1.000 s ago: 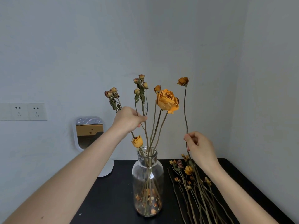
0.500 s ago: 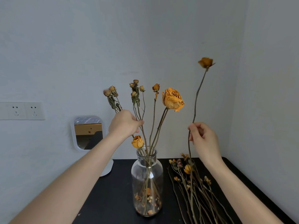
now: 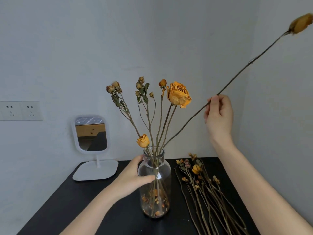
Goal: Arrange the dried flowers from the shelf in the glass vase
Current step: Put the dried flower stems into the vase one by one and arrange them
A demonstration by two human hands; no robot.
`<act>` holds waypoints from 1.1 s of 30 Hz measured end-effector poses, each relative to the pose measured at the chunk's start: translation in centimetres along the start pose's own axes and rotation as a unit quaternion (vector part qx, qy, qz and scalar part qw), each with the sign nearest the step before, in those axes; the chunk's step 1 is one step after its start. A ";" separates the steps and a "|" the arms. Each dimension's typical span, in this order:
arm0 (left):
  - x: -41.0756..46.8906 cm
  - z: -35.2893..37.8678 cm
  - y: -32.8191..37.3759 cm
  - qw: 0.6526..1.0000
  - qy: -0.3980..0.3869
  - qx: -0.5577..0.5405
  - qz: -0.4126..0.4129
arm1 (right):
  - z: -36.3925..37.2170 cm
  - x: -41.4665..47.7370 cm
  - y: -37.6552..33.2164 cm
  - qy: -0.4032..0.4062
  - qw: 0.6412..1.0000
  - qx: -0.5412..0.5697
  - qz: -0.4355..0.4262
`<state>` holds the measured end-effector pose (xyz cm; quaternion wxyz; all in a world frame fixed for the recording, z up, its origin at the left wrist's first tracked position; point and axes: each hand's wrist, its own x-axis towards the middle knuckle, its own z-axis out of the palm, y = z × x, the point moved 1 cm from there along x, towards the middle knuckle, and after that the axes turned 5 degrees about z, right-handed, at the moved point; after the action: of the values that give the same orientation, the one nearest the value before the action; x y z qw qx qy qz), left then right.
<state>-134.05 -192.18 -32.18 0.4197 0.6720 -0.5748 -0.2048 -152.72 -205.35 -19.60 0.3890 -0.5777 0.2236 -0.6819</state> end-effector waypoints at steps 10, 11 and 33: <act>3.2 0.8 0.2 0.993 0.082 -0.088 0.013 | 0.3 0.0 -0.8 -0.010 0.999 0.047 0.006; 3.1 1.0 0.3 0.992 0.099 -0.081 0.017 | 0.4 0.1 -0.9 -0.008 0.999 0.051 0.006; 3.7 2.6 -0.6 0.986 0.112 -0.122 -0.005 | 2.7 0.4 1.3 -0.071 0.991 0.076 0.082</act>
<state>-134.68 -196.58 -33.33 0.5593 0.6369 -0.4919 -0.1992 -149.78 -206.06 -19.67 0.5015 -0.5727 0.1897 -0.6201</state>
